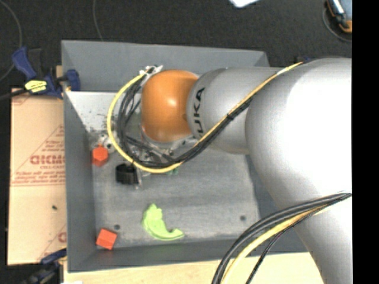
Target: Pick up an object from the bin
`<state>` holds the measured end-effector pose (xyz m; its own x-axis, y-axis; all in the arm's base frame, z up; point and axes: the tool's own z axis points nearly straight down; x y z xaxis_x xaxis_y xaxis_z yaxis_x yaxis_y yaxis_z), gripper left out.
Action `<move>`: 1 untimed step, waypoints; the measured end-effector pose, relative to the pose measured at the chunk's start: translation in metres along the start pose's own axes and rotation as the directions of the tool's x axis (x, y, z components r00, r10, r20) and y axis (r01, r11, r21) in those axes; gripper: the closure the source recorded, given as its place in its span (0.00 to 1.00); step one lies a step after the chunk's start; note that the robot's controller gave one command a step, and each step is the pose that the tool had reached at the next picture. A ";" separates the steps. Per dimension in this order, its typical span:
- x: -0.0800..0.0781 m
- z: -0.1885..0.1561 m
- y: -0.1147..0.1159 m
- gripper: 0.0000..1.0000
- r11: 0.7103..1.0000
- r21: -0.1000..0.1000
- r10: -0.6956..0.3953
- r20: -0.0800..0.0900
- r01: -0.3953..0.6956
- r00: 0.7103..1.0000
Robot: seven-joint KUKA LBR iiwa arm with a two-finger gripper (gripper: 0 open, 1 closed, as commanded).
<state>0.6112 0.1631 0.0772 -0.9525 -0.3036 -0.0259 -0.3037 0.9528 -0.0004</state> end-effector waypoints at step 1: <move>-0.009 -0.061 -0.009 1.00 1.000 0.002 0.006 0.013 -0.006 1.000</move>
Offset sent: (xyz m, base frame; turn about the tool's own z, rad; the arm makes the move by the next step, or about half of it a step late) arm 0.0027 0.0015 0.0937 -0.0107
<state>0.6206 0.1566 0.1383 -0.9539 -0.2978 -0.0384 -0.2979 0.9546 -0.0018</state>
